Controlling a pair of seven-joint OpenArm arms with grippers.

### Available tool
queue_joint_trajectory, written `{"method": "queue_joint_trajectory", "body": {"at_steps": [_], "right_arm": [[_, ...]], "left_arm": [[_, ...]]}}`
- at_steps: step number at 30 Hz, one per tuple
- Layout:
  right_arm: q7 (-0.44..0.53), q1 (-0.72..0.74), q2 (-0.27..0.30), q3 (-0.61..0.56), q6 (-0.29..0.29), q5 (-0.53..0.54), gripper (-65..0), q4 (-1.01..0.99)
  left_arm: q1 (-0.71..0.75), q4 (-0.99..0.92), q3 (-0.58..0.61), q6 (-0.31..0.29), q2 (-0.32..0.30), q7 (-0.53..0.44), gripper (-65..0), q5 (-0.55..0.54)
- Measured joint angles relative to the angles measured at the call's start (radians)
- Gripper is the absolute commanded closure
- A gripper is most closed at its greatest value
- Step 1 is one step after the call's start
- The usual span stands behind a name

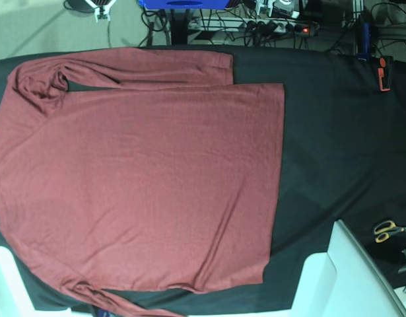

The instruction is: Fold the T-shirt properly

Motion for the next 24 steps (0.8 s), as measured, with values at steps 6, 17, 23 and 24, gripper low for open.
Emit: {"method": "queue_joint_trajectory", "body": {"at_steps": [6, 17, 23, 24], "right_arm": [[-0.027, -0.018, -0.002, 0.000, 0.000, -0.006, -0.2, 0.017], [-0.428, -0.502, 0.003, 0.001, -0.005, -0.005, -0.2, 0.986], [-0.549, -0.646, 0.003, 0.003, -0.002, -0.002, -0.2, 1.387], [-0.558, -0.673, 0.003, 0.003, -0.002, -0.003, -0.2, 1.431]], "left_arm": [[0.099, 0.165, 0.000, -0.001, -0.026, -0.015, 0.0, 0.001], [0.475, 0.813, 0.002, 0.000, -0.079, -0.056, 0.0, 0.000], [0.645, 1.137, -0.001, 0.003, -0.089, -0.032, 0.0, 0.000], [0.662, 1.195, 0.000, 0.002, -0.089, -0.040, 0.0, 0.000]]}}
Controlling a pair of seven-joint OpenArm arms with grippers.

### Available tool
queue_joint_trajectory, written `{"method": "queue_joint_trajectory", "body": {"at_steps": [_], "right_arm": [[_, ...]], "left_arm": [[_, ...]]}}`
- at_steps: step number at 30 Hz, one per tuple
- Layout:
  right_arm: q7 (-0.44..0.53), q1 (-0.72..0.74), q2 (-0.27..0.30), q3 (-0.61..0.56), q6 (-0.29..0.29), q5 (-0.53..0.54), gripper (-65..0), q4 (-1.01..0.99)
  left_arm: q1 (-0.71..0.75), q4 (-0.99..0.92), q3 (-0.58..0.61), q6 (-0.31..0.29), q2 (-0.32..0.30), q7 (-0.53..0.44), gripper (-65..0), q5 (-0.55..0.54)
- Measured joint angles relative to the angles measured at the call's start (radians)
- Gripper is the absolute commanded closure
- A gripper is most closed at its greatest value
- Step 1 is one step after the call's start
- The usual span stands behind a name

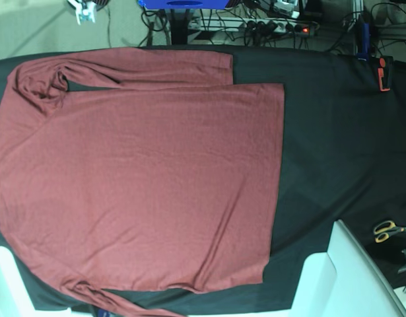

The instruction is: Fold the T-shirt properly

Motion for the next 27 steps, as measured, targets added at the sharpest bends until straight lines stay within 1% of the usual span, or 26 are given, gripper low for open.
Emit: {"method": "queue_joint_trajectory", "body": {"at_steps": [2, 4, 6, 8, 10, 12, 14, 15, 16, 17, 18, 19, 21, 22, 23, 25, 26, 27], "right_arm": [[-0.013, -0.045, 0.000, 0.000, -0.002, -0.003, -0.2, 0.095], [-0.005, -0.060, 0.000, 0.000, -0.002, -0.002, -0.2, 0.177], [0.011, -0.057, -0.002, 0.010, 0.008, 0.006, -0.2, 0.235], [0.006, -0.053, -0.005, 0.037, 0.008, 0.012, -0.2, 0.268], [-0.006, -0.047, -0.002, 0.062, -0.002, 0.006, -0.8, 0.287], [0.002, -0.038, 0.004, 0.084, 0.002, 0.006, -0.8, 0.304], [0.006, -0.029, 0.000, 0.092, 0.000, 0.004, -0.9, 0.316], [0.006, -0.028, -0.002, 0.092, 0.010, 0.006, -0.9, 0.318], [0.005, -0.027, -0.002, 0.091, 0.010, 0.012, -0.9, 0.319], [0.002, -0.024, -0.001, 0.091, 0.009, 0.010, -0.9, 0.319], [-0.004, -0.020, 0.000, 0.091, 0.010, 0.007, -0.9, 0.324], [-0.005, -0.016, 0.001, 0.087, 0.010, 0.007, -0.9, 0.331], [-0.001, -0.003, 0.000, 0.084, 0.010, 0.008, -0.9, 0.342], [0.002, 0.003, 0.000, 0.084, 0.023, 0.007, -0.9, 0.348], [0.004, 0.005, 0.000, 0.084, 0.055, 0.003, -0.3, 0.351], [0.004, 0.005, -0.001, 0.085, 0.146, 0.001, 0.0, 0.352], [-0.002, 0.004, -0.003, 0.085, 0.173, 0.009, 0.0, 0.352], [-0.004, 0.008, -0.003, 0.087, 0.186, 0.007, 0.0, 0.352]], "left_arm": [[0.023, 0.118, 0.007, -0.004, -0.014, -0.010, 0.0, 0.001], [0.031, 0.209, 0.002, 0.000, -0.025, -0.014, 0.0, -0.008], [0.031, 0.257, -0.002, 0.004, -0.029, -0.003, 0.0, -0.075], [0.024, 0.294, -0.002, 0.003, -0.030, 0.006, 0.0, -0.141], [-0.005, 0.309, 0.014, -0.003, -0.053, 0.003, 0.0, -0.195], [-0.043, 0.309, 0.021, -0.003, -0.076, 0.018, 0.0, -0.247], [-0.071, 0.311, 0.032, 0.012, -0.098, 0.106, -16.0, -0.289], [-0.084, 0.311, 0.046, 0.010, -0.116, 0.160, -23.9, -0.320], [-0.100, 0.307, 0.067, 0.008, -0.127, 0.179, -30.4, -0.332], [-0.118, 0.305, 0.087, 0.007, -0.137, 0.195, -35.9, -0.368], [-0.130, 0.304, 0.101, 0.003, -0.145, 0.207, -39.0, -0.380], [-0.139, 0.304, 0.109, -0.004, -0.150, 0.204, -40.8, -0.400], [-0.145, 0.306, 0.116, 0.000, -0.151, 0.197, -40.8, -0.405], [-0.147, 0.303, 0.117, 0.000, -0.151, 0.203, -40.5, -0.408], [-0.151, 0.300, 0.119, 0.000, -0.151, 0.206, -40.5, -0.409], [-0.162, 0.299, 0.120, 0.003, -0.148, 0.206, -40.3, -0.409], [-0.166, 0.301, 0.120, 0.004, -0.147, 0.202, -40.3, -0.412], [-0.166, 0.305, 0.121, 0.003, -0.146, 0.202, -40.3, -0.412]]}}
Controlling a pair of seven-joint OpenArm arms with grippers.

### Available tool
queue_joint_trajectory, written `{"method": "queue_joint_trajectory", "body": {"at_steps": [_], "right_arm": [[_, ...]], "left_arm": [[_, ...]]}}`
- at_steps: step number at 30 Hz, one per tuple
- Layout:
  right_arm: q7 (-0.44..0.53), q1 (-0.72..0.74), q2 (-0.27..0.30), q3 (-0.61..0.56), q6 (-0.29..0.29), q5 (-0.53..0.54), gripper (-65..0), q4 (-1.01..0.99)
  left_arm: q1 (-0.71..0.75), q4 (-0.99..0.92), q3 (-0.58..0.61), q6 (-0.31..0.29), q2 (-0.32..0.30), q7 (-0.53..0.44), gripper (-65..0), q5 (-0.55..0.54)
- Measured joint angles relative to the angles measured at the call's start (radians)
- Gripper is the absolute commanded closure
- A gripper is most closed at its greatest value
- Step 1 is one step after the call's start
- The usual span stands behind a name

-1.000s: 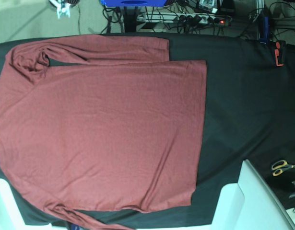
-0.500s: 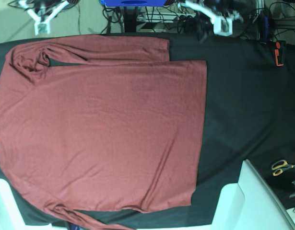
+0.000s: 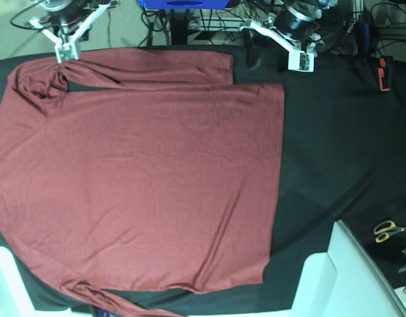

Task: Fold the T-shirt properly
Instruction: 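Move the right gripper to the shoulder, left gripper to the side edge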

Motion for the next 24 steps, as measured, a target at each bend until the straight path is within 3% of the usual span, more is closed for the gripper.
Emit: {"method": "queue_joint_trajectory", "body": {"at_steps": [3, 5, 7, 10, 13, 20, 24], "right_arm": [[-0.006, 0.028, 0.000, 0.009, -0.011, -0.004, -0.6, 0.000], [-0.023, 0.044, -0.005, 0.021, -0.051, 0.004, -0.6, 0.000], [-0.098, 0.069, -0.008, 0.035, -0.118, -0.001, -0.2, -0.001], [-0.111, 0.122, -0.011, 0.087, -0.176, 0.004, -0.2, -0.001], [-0.092, 0.153, -0.061, 0.167, -0.176, 0.001, -0.2, -0.001], [-0.093, 0.217, -0.079, 0.297, 0.074, -0.003, -0.9, -0.002], [-0.112, 0.253, -0.132, 0.395, 0.213, -0.002, -0.3, -0.002]], "left_arm": [[0.005, 0.001, 0.000, 0.000, -0.004, 0.002, -40.3, 0.000], [0.004, 0.001, -0.001, 0.000, -0.006, 0.003, -40.3, 0.000], [0.000, -0.001, -0.006, 0.000, -0.005, 0.003, -40.3, 0.000], [0.000, -0.002, -0.012, 0.001, -0.003, 0.000, -40.5, 0.000], [0.000, -0.002, -0.011, 0.000, 0.002, 0.000, -40.5, 0.001], [0.000, -0.003, -0.006, 0.000, 0.000, 0.003, -41.3, 0.000], [-0.001, -0.004, -0.003, 0.000, -0.009, 0.004, -41.3, 0.000]]}}
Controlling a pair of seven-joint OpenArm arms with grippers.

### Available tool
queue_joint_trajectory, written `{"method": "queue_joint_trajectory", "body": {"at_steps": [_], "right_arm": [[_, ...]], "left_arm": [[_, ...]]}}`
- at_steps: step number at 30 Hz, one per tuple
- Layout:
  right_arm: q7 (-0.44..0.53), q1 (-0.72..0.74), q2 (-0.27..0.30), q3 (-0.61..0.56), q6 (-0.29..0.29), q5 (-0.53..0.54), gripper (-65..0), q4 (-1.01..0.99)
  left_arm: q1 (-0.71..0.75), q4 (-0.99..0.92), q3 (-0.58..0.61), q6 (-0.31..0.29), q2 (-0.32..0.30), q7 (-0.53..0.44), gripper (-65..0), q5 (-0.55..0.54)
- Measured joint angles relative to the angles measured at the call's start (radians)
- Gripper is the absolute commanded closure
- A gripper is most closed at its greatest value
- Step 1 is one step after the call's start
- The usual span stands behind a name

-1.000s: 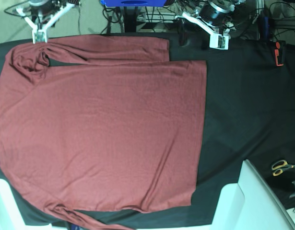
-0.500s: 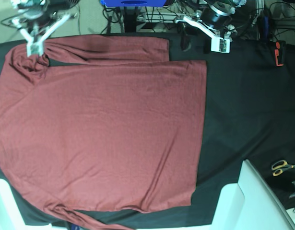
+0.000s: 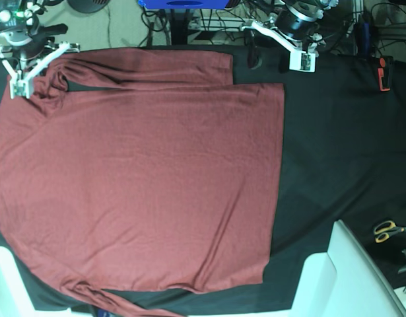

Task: Fold the T-shirt properly
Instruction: 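Move the right gripper to the shoulder, left gripper to the side edge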

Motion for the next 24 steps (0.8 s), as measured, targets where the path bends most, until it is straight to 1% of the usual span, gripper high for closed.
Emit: {"method": "queue_joint_trajectory", "body": {"at_steps": [2, 6, 8, 9, 10, 11, 13, 14, 15, 16, 17, 19, 20, 21, 23, 24], "right_arm": [[-0.013, 0.027, 0.001, 0.029, 0.008, 0.002, 0.0, 0.000], [-0.119, 0.081, 0.005, 0.090, 0.012, -0.006, 0.0, 0.000], [-0.165, 0.097, 0.011, 0.090, 0.012, -0.006, 0.0, -0.002], [-0.186, 0.097, 0.022, 0.079, 0.023, -0.006, 0.0, -0.002], [-0.206, 0.098, 0.039, 0.064, 0.050, -0.005, 0.0, -0.003], [-0.232, 0.100, 0.051, 0.054, 0.065, -0.001, -0.5, -0.003], [-0.275, 0.107, 0.059, 0.047, 0.116, -0.002, -0.6, -0.003], [-0.294, 0.116, 0.053, 0.059, 0.160, -0.002, -0.6, -0.004], [-0.294, 0.124, 0.037, 0.080, 0.199, -0.002, -0.3, -0.004], [-0.290, 0.130, 0.019, 0.106, 0.251, -0.001, -0.2, -0.004], [-0.290, 0.133, 0.008, 0.138, 0.316, 0.033, -0.2, -0.004], [-0.296, 0.146, -0.012, 0.232, 0.310, 0.140, -0.6, -0.003], [-0.304, 0.159, -0.010, 0.288, 0.309, 0.169, -0.8, -0.004], [-0.327, 0.175, -0.003, 0.348, 0.293, 0.206, -0.2, -0.004], [-0.380, 0.192, 0.011, 0.429, 0.296, 0.256, -0.2, -0.004], [-0.386, 0.194, 0.011, 0.454, 0.296, 0.254, -0.3, -0.004]], "left_arm": [[0.000, 0.000, 0.000, 0.002, 0.001, 0.000, -41.3, 0.000], [0.000, 0.000, 0.001, 0.000, 0.012, 0.000, -41.1, 0.000], [0.000, 0.000, -0.002, 0.002, 0.011, 0.000, -40.5, 0.000], [0.000, -0.002, -0.002, 0.001, 0.009, 0.000, -40.3, 0.000], [0.000, -0.005, -0.001, 0.000, 0.008, 0.000, -40.2, 0.000], [-0.002, -0.013, 0.000, 0.000, 0.008, -0.001, -40.2, 0.000], [-0.002, -0.030, 0.004, 0.000, 0.005, 0.002, -40.2, 0.000], [-0.002, -0.037, 0.004, 0.000, 0.005, 0.003, -40.3, 0.001], [-0.001, -0.042, 0.004, 0.000, 0.006, 0.003, -40.3, 0.000], [0.000, -0.047, 0.004, 0.000, 0.005, 0.003, -40.5, 0.000], [0.000, -0.050, 0.005, 0.001, 0.005, 0.004, -40.5, 0.002], [0.002, -0.048, 0.005, 0.001, 0.005, 0.003, -40.6, 0.000], [0.003, -0.047, 0.005, 0.000, 0.006, 0.003, -40.8, 0.000], [0.005, -0.046, 0.005, 0.000, 0.006, 0.004, -40.8, -0.001], [0.006, -0.045, 0.005, 0.001, 0.005, 0.003, -41.0, 0.000], [0.006, -0.045, 0.005, 0.001, 0.006, 0.004, -41.0, 0.000]]}}
